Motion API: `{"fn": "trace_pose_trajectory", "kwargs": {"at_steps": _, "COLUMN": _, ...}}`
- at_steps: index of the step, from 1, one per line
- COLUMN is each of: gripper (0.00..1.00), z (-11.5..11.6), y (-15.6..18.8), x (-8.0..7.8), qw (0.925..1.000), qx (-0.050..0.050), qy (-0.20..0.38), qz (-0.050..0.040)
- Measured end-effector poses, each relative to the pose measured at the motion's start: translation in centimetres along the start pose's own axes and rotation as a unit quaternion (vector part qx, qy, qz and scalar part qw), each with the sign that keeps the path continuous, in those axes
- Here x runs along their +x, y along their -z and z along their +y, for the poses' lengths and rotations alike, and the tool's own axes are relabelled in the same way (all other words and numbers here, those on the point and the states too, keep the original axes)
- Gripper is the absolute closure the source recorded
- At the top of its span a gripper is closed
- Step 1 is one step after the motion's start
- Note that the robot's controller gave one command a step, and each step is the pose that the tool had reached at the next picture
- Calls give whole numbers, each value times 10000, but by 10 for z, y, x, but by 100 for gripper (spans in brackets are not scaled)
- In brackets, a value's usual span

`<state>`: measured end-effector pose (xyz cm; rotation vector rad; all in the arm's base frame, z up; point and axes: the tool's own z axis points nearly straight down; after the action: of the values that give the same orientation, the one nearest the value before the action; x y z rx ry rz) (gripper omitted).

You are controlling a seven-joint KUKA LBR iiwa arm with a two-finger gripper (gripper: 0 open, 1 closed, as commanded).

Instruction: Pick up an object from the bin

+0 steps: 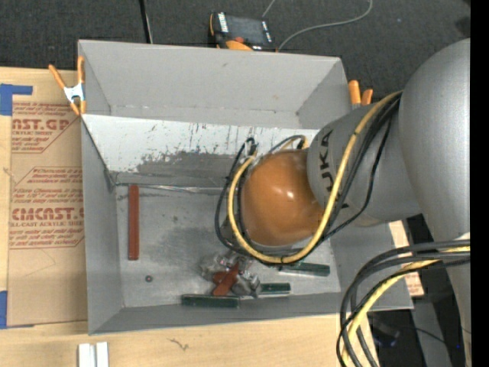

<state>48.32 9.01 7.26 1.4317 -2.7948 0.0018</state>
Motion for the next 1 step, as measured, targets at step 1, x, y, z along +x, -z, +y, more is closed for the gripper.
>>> {"fn": "trace_pose_trajectory", "kwargs": {"at_steps": 1, "gripper": 100, "z": -3, "y": 99, "x": -39, "qw": 9996, "qx": 24, "qy": 274, "qz": -53}}
